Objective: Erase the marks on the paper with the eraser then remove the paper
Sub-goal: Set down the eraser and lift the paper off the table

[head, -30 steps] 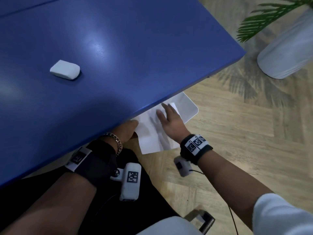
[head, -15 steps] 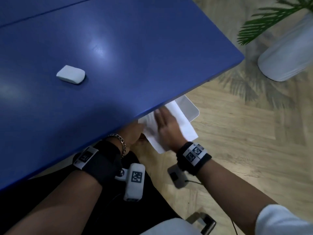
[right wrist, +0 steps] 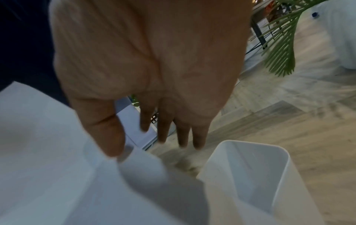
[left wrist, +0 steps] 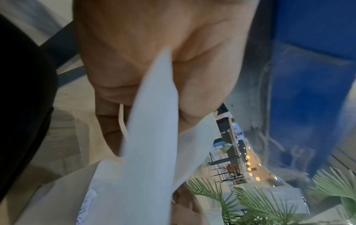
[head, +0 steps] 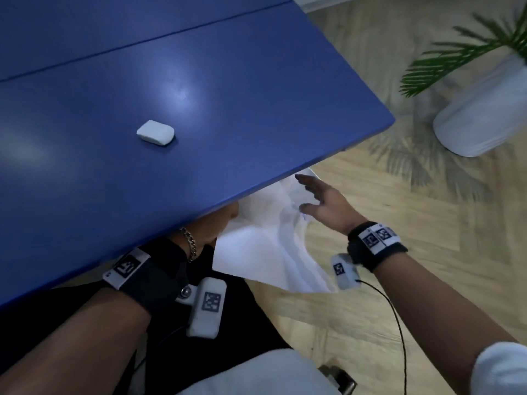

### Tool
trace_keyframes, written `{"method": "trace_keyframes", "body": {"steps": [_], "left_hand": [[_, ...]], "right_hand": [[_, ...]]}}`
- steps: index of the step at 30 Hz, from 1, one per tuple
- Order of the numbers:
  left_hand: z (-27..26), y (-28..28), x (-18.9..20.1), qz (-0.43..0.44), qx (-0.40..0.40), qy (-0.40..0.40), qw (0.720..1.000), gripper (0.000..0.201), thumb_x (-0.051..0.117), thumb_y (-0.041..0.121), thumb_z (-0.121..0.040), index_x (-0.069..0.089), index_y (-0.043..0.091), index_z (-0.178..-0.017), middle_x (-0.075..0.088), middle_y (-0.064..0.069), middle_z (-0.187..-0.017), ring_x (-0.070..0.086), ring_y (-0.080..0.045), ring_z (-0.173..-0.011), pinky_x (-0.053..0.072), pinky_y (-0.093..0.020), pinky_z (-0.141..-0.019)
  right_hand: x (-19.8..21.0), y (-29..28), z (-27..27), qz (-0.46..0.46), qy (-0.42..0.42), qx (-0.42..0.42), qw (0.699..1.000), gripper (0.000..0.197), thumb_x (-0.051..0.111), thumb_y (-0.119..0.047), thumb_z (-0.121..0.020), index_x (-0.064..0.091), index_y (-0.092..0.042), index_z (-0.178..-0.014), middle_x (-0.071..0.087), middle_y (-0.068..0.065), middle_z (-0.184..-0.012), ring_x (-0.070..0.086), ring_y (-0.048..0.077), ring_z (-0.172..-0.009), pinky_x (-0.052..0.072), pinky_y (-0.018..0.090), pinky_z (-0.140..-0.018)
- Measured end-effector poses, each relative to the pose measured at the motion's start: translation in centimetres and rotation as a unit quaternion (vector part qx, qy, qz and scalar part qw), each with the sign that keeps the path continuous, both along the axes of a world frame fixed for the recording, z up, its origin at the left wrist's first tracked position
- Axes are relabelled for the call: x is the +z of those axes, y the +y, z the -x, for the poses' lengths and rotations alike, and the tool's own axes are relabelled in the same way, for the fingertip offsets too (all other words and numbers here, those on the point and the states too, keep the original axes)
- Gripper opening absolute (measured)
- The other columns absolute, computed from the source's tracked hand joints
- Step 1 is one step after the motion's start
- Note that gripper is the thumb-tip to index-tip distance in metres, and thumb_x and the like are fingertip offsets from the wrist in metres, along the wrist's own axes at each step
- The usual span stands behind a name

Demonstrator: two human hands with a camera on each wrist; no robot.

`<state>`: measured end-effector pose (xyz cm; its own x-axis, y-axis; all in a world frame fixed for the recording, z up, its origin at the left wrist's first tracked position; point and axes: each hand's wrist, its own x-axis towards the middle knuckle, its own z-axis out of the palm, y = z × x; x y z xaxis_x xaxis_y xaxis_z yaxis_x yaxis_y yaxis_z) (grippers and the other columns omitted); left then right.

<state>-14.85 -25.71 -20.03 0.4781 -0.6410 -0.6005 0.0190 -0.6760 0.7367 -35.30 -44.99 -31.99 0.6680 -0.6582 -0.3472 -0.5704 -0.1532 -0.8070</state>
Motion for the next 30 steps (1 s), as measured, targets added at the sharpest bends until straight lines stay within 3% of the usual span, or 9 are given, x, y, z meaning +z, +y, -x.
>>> {"method": "trace_keyframes", "body": {"steps": [2, 5, 9, 14, 17, 21, 24, 28, 30], "left_hand": [[0.2, 0.4, 0.6, 0.043, -0.051, -0.061, 0.996, 0.033, 0.055, 0.021, -0.079, 0.028, 0.026, -0.061, 0.026, -0.002, -0.067, 0.026, -0.015, -0.061, 0.025, -0.024, -0.051], [0.8, 1.5, 2.2, 0.023, -0.102, -0.075, 0.992, 0.036, 0.059, 0.012, -0.088, 0.033, 0.021, -0.065, 0.036, 0.000, -0.068, 0.031, -0.009, -0.057, 0.027, -0.020, -0.049], [1.5, 3.0, 4.6, 0.018, -0.184, -0.098, 0.978, 0.013, 0.059, 0.019, -0.091, 0.063, 0.009, -0.085, 0.068, -0.011, -0.092, 0.061, -0.023, -0.082, 0.043, -0.030, -0.070], [0.9, 6.0, 6.8, 0.046, -0.214, -0.075, 0.973, 0.022, 0.060, 0.027, -0.094, 0.074, 0.030, -0.111, 0.076, 0.015, -0.108, 0.071, -0.010, -0.103, 0.054, -0.037, -0.101], [0.7, 8.8, 8.6, 0.104, -0.249, -0.039, 0.962, 0.033, 0.076, 0.034, -0.091, 0.069, 0.031, -0.123, 0.075, 0.013, -0.118, 0.070, -0.009, -0.111, 0.053, -0.040, -0.104], [0.1, 14.6, 11.2, 0.140, -0.283, 0.043, 0.948, 0.056, 0.083, 0.017, -0.086, 0.061, 0.026, -0.136, 0.071, 0.014, -0.131, 0.065, -0.006, -0.123, 0.049, -0.028, -0.106], [-0.4, 18.8, 12.4, 0.141, -0.287, 0.053, 0.946, 0.046, 0.079, 0.005, -0.085, 0.071, 0.030, -0.123, 0.073, 0.017, -0.125, 0.064, 0.001, -0.121, 0.048, -0.018, -0.104], [-0.3, 22.6, 14.0, 0.209, -0.210, 0.060, 0.953, 0.041, 0.071, 0.008, -0.091, 0.065, 0.016, -0.131, 0.071, 0.007, -0.132, 0.063, -0.011, -0.127, 0.047, -0.023, -0.108], [0.0, 23.6, 15.4, 0.247, -0.125, 0.004, 0.961, 0.019, 0.070, 0.014, -0.095, 0.073, 0.019, -0.112, 0.078, 0.015, -0.109, 0.070, 0.001, -0.107, 0.049, -0.011, -0.091]], "right_hand": [[2.3, 0.7, -0.5, -0.110, 0.005, 0.089, 0.990, 0.078, 0.073, -0.010, -0.091, 0.044, -0.044, -0.155, 0.046, -0.015, -0.161, 0.038, 0.007, -0.150, 0.040, 0.033, -0.115], [5.2, 0.8, 0.1, -0.173, 0.067, 0.170, 0.968, 0.062, 0.076, -0.006, -0.088, 0.062, -0.030, -0.144, 0.069, -0.008, -0.142, 0.063, 0.014, -0.134, 0.047, 0.037, -0.114], [8.1, 2.5, 1.8, -0.151, 0.136, 0.198, 0.959, 0.025, 0.083, -0.024, -0.091, 0.080, -0.019, -0.115, 0.082, -0.004, -0.114, 0.077, 0.016, -0.109, 0.053, 0.037, -0.107], [13.7, 4.5, 4.2, -0.073, 0.149, 0.168, 0.972, 0.004, 0.081, -0.027, -0.092, 0.078, -0.024, -0.092, 0.082, -0.015, -0.087, 0.077, 0.001, -0.081, 0.055, 0.018, -0.082], [17.7, 5.6, 4.8, -0.009, 0.145, 0.174, 0.974, 0.011, 0.080, -0.026, -0.093, 0.082, -0.017, -0.089, 0.084, 0.001, -0.092, 0.079, 0.024, -0.089, 0.057, 0.037, -0.086], [23.0, 8.0, 4.8, 0.034, 0.118, 0.172, 0.977, 0.012, 0.078, -0.026, -0.096, 0.083, -0.016, -0.090, 0.083, -0.005, -0.088, 0.077, 0.011, -0.080, 0.053, 0.021, -0.074], [26.9, 10.4, 4.1, 0.039, 0.052, 0.168, 0.984, 0.014, 0.074, -0.026, -0.099, 0.082, -0.016, -0.106, 0.083, -0.001, -0.104, 0.079, 0.023, -0.096, 0.057, 0.038, -0.090], [31.1, 13.8, 1.5, 0.051, -0.046, 0.165, 0.984, 0.021, 0.073, -0.026, -0.100, 0.076, -0.006, -0.097, 0.071, 0.029, -0.091, 0.065, 0.049, -0.079, 0.047, 0.053, -0.072], [32.8, 15.9, -0.7, 0.034, -0.093, 0.170, 0.980, 0.023, 0.071, -0.023, -0.101, 0.078, -0.005, -0.112, 0.078, 0.023, -0.113, 0.074, 0.044, -0.102, 0.058, 0.058, -0.092]]}}
